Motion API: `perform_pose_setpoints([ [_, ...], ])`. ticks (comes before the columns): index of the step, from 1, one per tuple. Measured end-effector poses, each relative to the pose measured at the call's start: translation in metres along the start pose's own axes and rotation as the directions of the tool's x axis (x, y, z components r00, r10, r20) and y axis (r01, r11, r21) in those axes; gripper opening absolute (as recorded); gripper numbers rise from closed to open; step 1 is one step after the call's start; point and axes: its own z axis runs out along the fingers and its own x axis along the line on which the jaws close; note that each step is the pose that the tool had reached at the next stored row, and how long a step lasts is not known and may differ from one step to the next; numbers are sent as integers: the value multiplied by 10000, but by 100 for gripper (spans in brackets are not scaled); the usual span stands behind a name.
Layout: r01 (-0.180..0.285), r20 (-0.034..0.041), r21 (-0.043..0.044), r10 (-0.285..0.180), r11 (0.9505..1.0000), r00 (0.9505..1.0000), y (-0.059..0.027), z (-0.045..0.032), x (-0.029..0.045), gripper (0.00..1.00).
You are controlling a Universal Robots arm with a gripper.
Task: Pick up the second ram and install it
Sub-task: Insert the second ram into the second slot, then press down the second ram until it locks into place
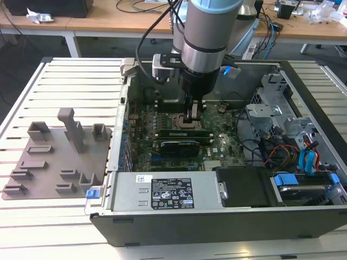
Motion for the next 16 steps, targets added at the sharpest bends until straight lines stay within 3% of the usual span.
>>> perform_pose_setpoints([
  [5,-1,-1,1,1,10000,10000,-25,10,-1,11],
  [7,-6,-6,-74,6,10000,10000,-296,107,-25,11],
  [9,-10,-7,-97,10,10000,10000,-460,180,-33,11],
  [10,-8,-8,-103,7,9999,10000,-496,210,-33,11],
  [16,-12,-11,-106,11,9999,10000,-527,360,-20,11],
])
